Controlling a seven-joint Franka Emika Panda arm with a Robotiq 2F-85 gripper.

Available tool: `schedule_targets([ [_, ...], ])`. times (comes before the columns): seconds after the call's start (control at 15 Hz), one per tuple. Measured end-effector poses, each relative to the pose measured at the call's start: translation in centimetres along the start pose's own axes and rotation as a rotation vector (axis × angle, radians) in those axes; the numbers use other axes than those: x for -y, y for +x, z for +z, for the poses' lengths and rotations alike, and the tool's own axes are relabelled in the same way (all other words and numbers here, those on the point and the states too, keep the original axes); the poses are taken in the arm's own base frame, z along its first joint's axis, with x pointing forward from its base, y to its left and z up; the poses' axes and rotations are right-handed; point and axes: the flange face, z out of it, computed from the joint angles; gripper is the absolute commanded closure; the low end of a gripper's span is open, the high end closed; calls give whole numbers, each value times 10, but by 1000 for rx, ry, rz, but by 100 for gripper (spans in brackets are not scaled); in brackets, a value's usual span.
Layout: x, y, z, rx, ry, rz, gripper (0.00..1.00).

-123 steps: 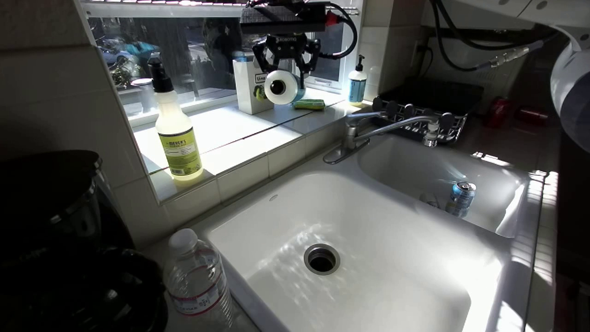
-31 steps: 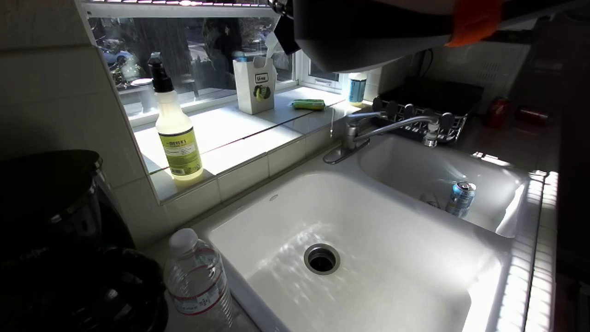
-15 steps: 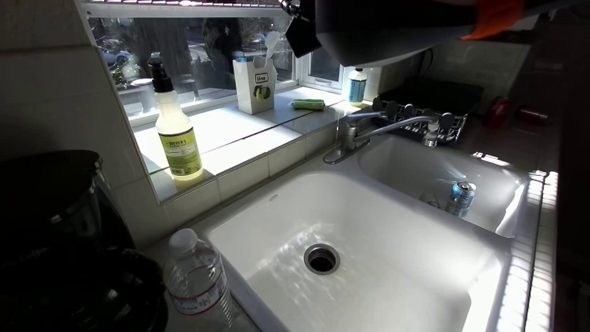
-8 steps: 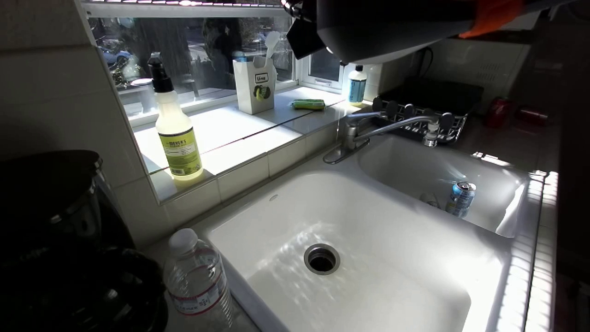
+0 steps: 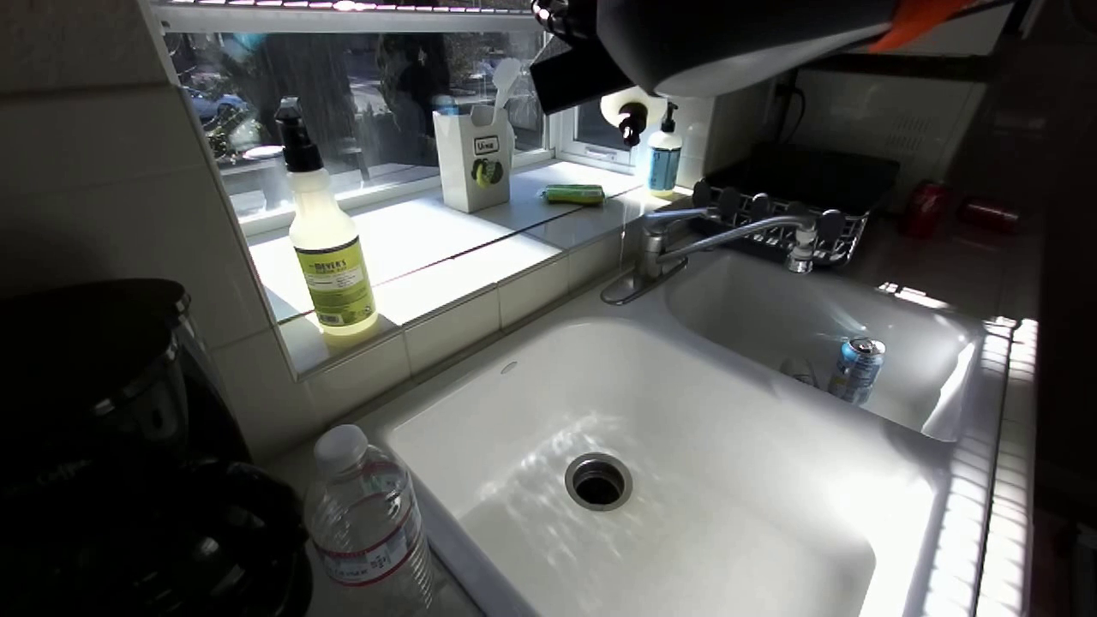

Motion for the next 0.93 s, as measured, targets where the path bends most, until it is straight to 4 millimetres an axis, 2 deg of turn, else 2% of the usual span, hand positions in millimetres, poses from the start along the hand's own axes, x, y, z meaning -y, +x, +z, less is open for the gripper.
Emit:
schedule_targets([
  [0.93,-28,0,36,464,23,244,69],
])
